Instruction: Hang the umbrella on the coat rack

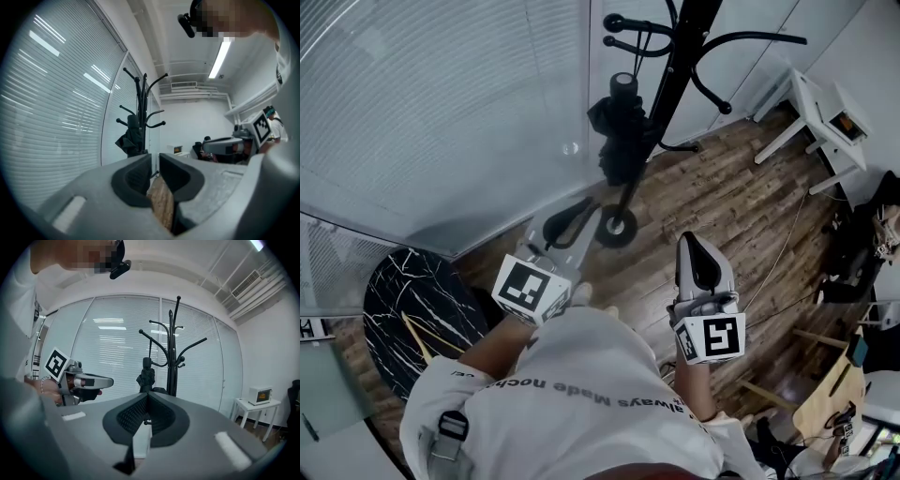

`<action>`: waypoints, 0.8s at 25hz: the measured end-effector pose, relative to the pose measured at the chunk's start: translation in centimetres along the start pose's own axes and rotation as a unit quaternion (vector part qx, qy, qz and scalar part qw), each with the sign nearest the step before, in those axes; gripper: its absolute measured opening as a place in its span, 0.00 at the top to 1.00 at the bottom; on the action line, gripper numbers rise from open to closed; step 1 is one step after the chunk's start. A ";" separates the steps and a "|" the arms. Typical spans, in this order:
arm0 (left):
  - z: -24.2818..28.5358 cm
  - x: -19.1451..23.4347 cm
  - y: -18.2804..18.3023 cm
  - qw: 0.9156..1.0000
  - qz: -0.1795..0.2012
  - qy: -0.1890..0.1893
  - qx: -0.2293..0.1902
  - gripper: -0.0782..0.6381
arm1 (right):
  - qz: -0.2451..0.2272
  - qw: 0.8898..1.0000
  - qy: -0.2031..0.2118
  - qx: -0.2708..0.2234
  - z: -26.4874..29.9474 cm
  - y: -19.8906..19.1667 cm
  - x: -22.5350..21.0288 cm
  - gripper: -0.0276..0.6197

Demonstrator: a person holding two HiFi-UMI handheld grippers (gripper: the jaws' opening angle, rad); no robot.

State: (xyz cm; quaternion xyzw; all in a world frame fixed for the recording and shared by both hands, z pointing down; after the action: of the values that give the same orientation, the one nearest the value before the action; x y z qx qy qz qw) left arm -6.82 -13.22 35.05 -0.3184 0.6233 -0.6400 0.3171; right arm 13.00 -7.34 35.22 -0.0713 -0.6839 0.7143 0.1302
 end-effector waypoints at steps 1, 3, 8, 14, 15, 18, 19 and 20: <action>0.0 -0.1 0.0 1.000 0.000 -0.001 0.000 0.81 | 0.000 1.000 0.000 0.000 0.0 0.0 0.1 0.95; 0.1 -0.2 -0.2 1.000 -0.002 -0.004 0.001 0.81 | 0.001 1.000 0.000 -0.002 -0.1 0.0 0.2 0.95; 0.4 -0.4 -0.3 1.000 -0.001 -0.010 0.005 0.79 | 0.001 1.000 -0.001 -0.002 -0.2 0.0 0.1 0.95; 0.7 -0.3 -0.1 1.000 -0.001 -0.010 0.004 0.79 | 0.001 1.000 -0.002 -0.002 0.0 0.0 -0.1 0.95; 0.8 -0.3 -0.1 1.000 -0.001 -0.011 0.004 0.79 | -0.001 1.000 -0.002 -0.002 0.0 0.1 -0.2 0.95; 0.9 -0.2 0.0 1.000 0.001 -0.011 0.005 0.78 | -0.005 1.000 0.000 -0.003 0.2 0.2 -0.2 0.95; 0.9 -0.1 0.1 1.000 0.001 -0.010 0.006 0.78 | -0.005 1.000 0.000 -0.004 0.3 0.3 -0.2 0.95; 0.9 -0.1 0.1 1.000 0.001 -0.010 0.006 0.78 | -0.006 1.000 0.001 -0.004 0.3 0.3 -0.3 0.95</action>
State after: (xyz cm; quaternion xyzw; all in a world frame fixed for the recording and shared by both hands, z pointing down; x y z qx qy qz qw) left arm -6.02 -13.73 35.01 -0.3226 0.6163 -0.6403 0.3257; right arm 13.14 -7.73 34.94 -0.0681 -0.6870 0.7108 0.1347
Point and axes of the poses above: the fingertips, and each gripper's own axes: z forward along the fingers, x to its left, y out of its top, the point moved 6 cm from there along -z, backward along the fingers, and after that the axes turned 8 degrees about -y, right-handed, at the moved point
